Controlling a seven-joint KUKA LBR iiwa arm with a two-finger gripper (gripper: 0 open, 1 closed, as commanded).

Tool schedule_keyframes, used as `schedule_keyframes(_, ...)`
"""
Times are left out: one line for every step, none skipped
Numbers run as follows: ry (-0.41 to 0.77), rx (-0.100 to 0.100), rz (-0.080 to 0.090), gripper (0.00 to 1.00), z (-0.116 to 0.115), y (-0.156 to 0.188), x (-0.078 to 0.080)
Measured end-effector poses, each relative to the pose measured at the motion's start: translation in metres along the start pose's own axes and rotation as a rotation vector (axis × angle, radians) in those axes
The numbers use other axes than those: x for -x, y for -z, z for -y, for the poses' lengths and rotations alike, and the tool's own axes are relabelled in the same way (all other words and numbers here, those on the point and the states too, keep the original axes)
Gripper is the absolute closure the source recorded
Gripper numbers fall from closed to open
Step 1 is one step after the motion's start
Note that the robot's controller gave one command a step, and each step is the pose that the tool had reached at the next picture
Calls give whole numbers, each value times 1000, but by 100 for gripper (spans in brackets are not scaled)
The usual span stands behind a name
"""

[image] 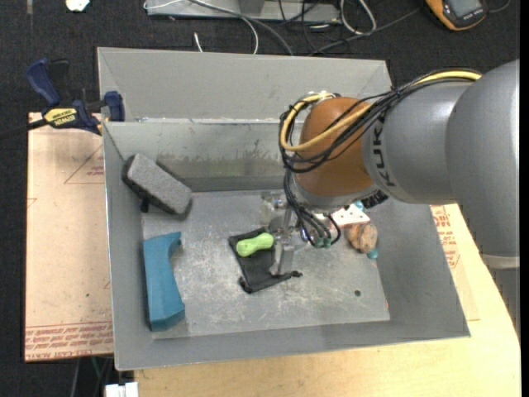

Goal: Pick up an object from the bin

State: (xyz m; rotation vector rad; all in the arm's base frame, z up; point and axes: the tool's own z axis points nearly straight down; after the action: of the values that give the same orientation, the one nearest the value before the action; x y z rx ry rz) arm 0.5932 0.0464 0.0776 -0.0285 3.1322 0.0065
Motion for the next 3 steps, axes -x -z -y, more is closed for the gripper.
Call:
schedule_keyframes(-71, 5, 8, 100, -3, -6, 11)
schedule_keyframes(-72, 6, 8, 100, -3, -6, 11)
schedule_keyframes(-70, 5, 1, 100, -3, 42, 12)
